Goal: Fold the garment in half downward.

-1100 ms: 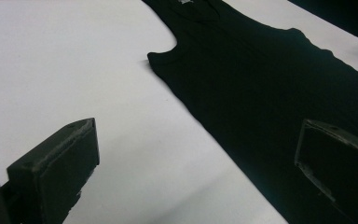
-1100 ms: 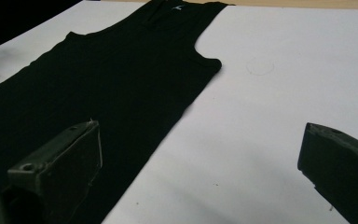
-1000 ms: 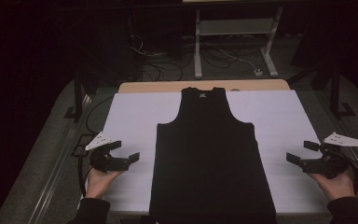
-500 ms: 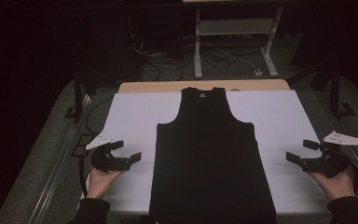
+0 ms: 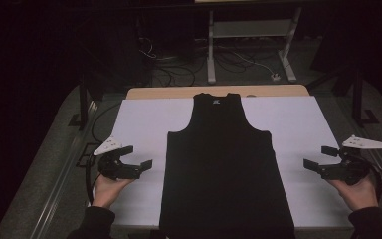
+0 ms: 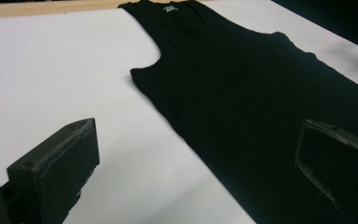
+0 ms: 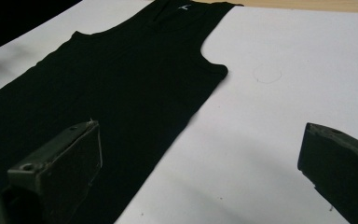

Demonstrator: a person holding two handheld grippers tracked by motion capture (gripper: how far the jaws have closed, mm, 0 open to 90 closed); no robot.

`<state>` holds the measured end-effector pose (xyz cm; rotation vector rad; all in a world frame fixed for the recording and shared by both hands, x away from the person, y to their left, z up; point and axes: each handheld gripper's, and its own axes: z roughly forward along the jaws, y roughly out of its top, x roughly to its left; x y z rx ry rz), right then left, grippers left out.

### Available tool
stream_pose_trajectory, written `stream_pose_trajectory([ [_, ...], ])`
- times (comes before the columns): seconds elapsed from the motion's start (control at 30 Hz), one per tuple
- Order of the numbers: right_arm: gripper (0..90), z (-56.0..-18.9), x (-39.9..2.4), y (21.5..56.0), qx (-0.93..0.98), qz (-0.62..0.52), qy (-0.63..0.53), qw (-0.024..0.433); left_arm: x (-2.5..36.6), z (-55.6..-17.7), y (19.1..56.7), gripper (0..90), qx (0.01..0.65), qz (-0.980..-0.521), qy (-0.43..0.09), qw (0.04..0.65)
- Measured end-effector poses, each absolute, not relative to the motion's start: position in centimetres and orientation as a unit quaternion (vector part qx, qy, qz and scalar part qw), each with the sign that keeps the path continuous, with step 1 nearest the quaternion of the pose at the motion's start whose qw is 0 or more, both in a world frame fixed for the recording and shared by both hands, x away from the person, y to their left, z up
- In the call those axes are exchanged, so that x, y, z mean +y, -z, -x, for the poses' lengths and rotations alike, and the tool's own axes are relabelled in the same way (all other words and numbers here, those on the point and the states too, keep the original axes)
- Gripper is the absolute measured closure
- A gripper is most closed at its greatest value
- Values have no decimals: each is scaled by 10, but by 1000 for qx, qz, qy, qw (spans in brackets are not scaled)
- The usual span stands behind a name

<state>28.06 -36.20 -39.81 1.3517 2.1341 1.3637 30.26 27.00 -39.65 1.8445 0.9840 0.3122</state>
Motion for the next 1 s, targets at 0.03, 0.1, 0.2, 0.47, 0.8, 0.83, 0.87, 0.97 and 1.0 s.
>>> stream_pose_trajectory([
  [0.03, 0, -282, -362, 397, 737, -466, -470, 136, 269, -304, 393, 0, 401, -764, -130, 489],
  [0.1, 0, -286, -361, 395, 739, -464, -469, 136, 268, -306, 391, 0, 399, -766, -132, 487],
  [0.2, 0, -290, -359, 391, 742, -460, -467, 139, 266, -308, 387, 0, 396, -769, -133, 484],
  [0.47, 0, -299, -352, 378, 751, -447, -466, 140, 264, -317, 379, 0, 391, -775, -134, 479],
  [0.8, 0, -310, -346, 366, 758, -438, -464, 137, 262, -326, 369, 0, 388, -780, -133, 473],
  [0.83, 0, -311, -346, 365, 759, -437, -463, 137, 261, -328, 367, 0, 386, -781, -133, 472],
  [0.87, 0, -311, -346, 365, 759, -437, -463, 137, 261, -328, 367, 0, 386, -781, -133, 472],
  [0.97, 0, -314, -345, 364, 763, -434, -459, 137, 260, -331, 365, 0, 385, -782, -134, 472],
  [1.0, 0, -315, -344, 364, 764, -435, -458, 135, 260, -332, 365, 0, 385, -782, -135, 471],
])
